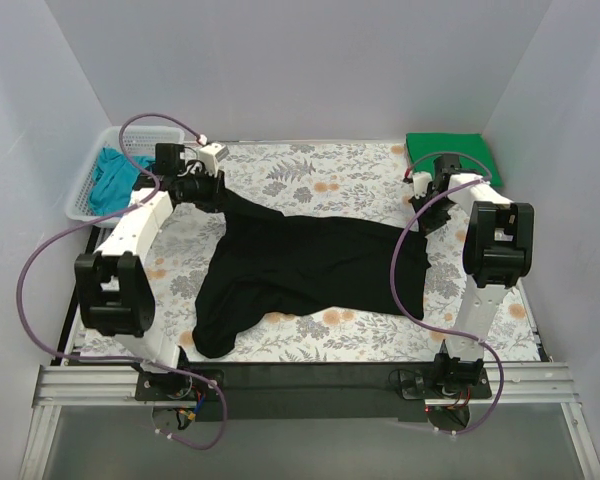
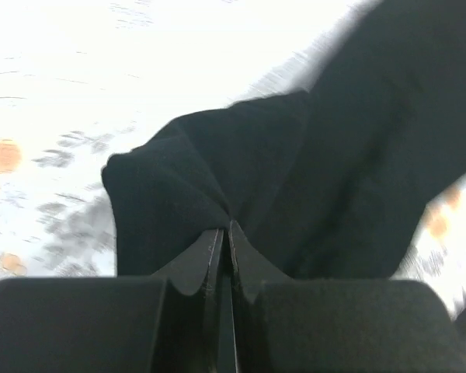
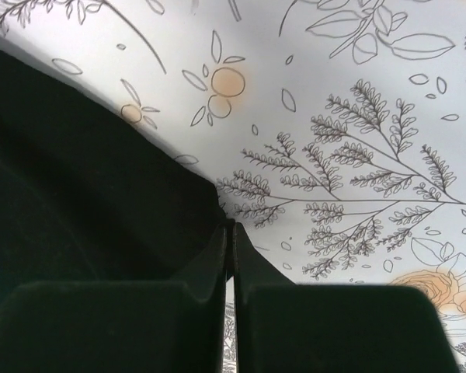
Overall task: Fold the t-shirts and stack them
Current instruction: Flatten the tshirt out
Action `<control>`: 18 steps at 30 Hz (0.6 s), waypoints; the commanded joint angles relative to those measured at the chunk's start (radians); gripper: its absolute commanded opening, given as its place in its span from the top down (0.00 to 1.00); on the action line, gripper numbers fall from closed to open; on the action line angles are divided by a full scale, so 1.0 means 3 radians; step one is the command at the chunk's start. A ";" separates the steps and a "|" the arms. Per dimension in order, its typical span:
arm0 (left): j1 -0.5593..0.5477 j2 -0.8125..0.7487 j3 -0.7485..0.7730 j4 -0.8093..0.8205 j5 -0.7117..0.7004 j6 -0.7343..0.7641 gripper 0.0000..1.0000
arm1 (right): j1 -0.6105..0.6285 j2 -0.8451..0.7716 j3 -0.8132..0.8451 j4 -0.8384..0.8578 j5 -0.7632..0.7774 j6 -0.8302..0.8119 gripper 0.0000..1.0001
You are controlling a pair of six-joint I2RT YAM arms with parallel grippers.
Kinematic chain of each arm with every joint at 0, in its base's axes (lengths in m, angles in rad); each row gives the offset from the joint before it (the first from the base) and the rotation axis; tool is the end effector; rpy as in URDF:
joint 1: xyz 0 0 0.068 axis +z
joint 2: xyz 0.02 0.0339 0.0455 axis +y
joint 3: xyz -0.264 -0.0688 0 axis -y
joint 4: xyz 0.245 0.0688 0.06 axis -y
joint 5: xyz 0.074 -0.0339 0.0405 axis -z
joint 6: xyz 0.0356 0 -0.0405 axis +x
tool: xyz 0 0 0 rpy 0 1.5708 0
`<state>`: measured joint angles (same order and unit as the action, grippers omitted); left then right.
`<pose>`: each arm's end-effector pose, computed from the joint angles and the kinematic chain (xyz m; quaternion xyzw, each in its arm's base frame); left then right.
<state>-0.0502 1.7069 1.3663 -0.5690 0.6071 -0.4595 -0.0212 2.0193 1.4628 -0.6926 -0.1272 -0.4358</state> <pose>0.3687 -0.0389 0.2683 -0.0884 0.9035 -0.3517 0.2285 0.4088 -0.0041 0.1692 -0.2127 0.9619 0.0249 0.1699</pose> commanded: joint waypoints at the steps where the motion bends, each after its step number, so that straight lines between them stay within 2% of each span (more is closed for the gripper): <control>1: -0.0108 -0.0560 -0.0339 -0.0774 0.0650 0.0992 0.97 | -0.0042 -0.0222 0.0140 -0.0243 -0.0148 -0.0117 0.99; 2: -0.0154 -0.0647 -0.0472 -0.0924 0.0656 0.1435 0.94 | -0.0062 -0.0247 0.0145 -0.0294 -0.0174 -0.0132 0.99; 3: -0.0297 -0.0830 -0.0605 -0.1027 0.0580 0.1561 0.83 | -0.0078 -0.0263 0.0145 -0.0314 -0.0189 -0.0142 0.99; 4: -0.0379 -0.0923 -0.0910 -0.1165 0.0493 0.1724 0.76 | -0.0088 -0.0268 0.0135 -0.0330 -0.0205 -0.0183 0.99; 5: -0.0446 -0.1020 -0.1040 -0.1151 0.0295 0.1771 0.67 | -0.0103 -0.0293 0.0120 -0.0365 -0.0235 -0.0199 0.99; 7: -0.0442 -0.1276 -0.1230 -0.0963 0.0201 0.1584 0.47 | -0.0108 -0.0324 0.0059 -0.0391 -0.0281 -0.0245 0.99; 10: -0.0125 -0.1272 -0.1170 -0.0936 0.0378 0.1317 0.43 | -0.0114 -0.0385 -0.0008 -0.0432 -0.0332 -0.0296 0.99; 11: 0.0109 -0.1140 -0.1007 -0.0921 0.0455 0.1241 0.43 | -0.0114 -0.0416 -0.0023 -0.0442 -0.0353 -0.0316 0.99; 14: 0.0483 -0.0803 -0.0766 -0.0758 0.0589 0.0751 0.43 | -0.0114 -0.0447 -0.0023 -0.0483 -0.0394 -0.0332 0.99; 18: 0.0530 -0.0526 -0.0581 -0.0885 0.1017 0.0611 0.48 | -0.0119 -0.0452 0.0028 -0.0524 -0.0404 -0.0332 0.99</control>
<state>0.1131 1.5276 1.1641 -0.8211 0.7742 -0.2104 -0.0528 1.9213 1.4616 -0.8169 -0.2207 -0.5167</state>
